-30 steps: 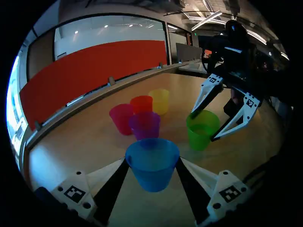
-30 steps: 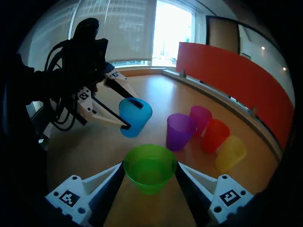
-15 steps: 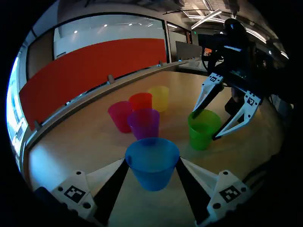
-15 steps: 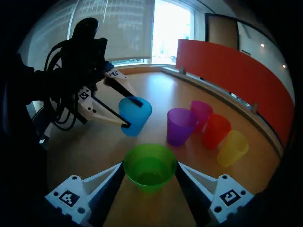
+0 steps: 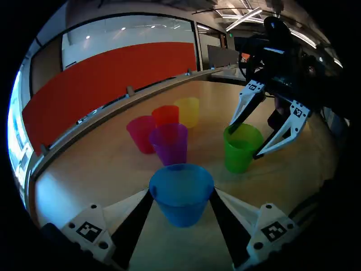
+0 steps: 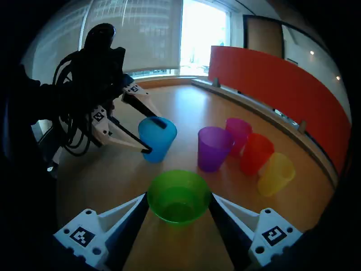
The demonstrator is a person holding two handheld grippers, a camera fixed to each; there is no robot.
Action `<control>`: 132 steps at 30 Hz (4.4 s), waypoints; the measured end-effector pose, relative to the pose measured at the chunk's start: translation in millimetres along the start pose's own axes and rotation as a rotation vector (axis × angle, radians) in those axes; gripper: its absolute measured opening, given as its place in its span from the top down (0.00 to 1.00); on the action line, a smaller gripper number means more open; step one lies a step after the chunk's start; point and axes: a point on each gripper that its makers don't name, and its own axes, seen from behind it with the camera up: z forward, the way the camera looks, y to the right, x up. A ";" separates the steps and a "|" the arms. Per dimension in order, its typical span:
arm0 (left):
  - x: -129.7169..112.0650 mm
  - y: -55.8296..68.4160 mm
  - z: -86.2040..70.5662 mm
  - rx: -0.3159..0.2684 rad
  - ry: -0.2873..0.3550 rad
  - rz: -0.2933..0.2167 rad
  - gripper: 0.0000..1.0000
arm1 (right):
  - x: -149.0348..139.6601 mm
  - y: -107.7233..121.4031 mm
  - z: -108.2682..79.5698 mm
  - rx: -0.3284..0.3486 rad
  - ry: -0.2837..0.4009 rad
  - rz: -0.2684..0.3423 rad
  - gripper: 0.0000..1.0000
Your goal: Pour water
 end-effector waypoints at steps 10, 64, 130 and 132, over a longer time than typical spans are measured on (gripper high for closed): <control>-4.3 1.3 0.7 -0.003 -0.013 0.012 0.14 | -1.3 0.9 -1.1 -0.003 -0.005 0.002 0.05; -47.8 -17.7 -36.2 0.092 -0.088 -0.002 0.13 | -44.7 9.3 -43.6 -0.113 -0.027 0.080 0.02; -31.7 -132.4 -161.5 0.735 0.357 -0.399 0.13 | -8.0 145.2 -204.2 -0.992 0.540 0.358 0.02; -27.8 -134.2 -163.2 0.744 0.367 -0.403 0.13 | -7.9 146.2 -204.6 -0.999 0.540 0.366 0.02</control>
